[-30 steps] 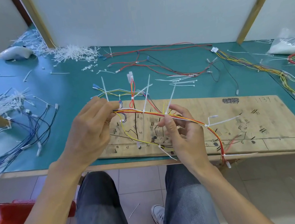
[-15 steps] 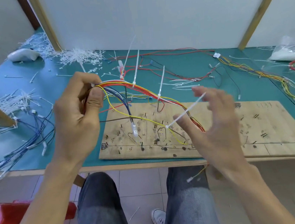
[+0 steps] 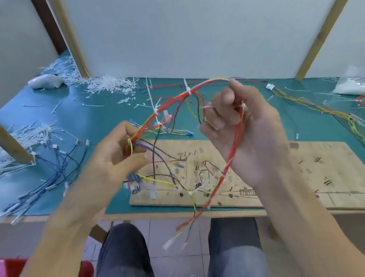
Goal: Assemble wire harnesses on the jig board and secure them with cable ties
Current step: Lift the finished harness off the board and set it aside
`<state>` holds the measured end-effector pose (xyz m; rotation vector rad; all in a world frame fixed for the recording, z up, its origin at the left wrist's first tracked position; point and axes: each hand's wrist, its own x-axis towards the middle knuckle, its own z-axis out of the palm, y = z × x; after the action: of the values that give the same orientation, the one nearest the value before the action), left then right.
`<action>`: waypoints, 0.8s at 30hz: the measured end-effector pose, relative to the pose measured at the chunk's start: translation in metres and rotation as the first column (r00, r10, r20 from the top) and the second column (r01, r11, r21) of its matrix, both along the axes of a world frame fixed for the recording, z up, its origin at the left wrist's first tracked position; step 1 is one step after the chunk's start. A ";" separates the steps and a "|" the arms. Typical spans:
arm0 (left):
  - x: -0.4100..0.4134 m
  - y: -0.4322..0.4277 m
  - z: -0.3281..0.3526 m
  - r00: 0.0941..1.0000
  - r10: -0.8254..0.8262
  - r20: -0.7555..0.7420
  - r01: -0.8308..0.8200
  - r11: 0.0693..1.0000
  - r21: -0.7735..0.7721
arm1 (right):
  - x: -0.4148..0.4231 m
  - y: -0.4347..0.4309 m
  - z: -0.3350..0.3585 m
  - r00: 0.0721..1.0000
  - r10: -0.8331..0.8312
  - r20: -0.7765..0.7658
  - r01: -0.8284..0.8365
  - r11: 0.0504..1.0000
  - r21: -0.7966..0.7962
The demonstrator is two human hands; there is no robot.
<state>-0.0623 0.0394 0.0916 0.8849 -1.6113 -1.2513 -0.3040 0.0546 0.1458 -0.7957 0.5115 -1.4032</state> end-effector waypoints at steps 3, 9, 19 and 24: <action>-0.010 0.007 0.004 0.994 -0.014 -0.109 0.016 1.000 0.016 | 0.027 -0.014 0.009 0.997 -0.026 0.076 0.025 1.000 0.008; -0.022 0.020 -0.006 0.965 -0.001 -0.264 0.022 0.997 0.077 | 0.051 -0.041 0.031 0.994 -0.113 0.013 0.112 0.993 0.042; -0.043 0.023 -0.011 0.930 -0.084 -0.358 0.159 0.970 0.186 | 0.080 -0.076 0.048 0.997 -0.063 0.036 0.059 0.994 0.094; -0.045 0.019 -0.020 0.958 -0.039 -0.284 0.079 0.988 0.133 | 0.078 -0.098 0.031 0.981 -0.168 -0.092 0.173 0.984 0.051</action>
<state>-0.1069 0.0586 0.0718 0.7120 -1.3432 -1.4786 -0.2260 -0.0435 0.1765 -0.7827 0.6993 -1.5087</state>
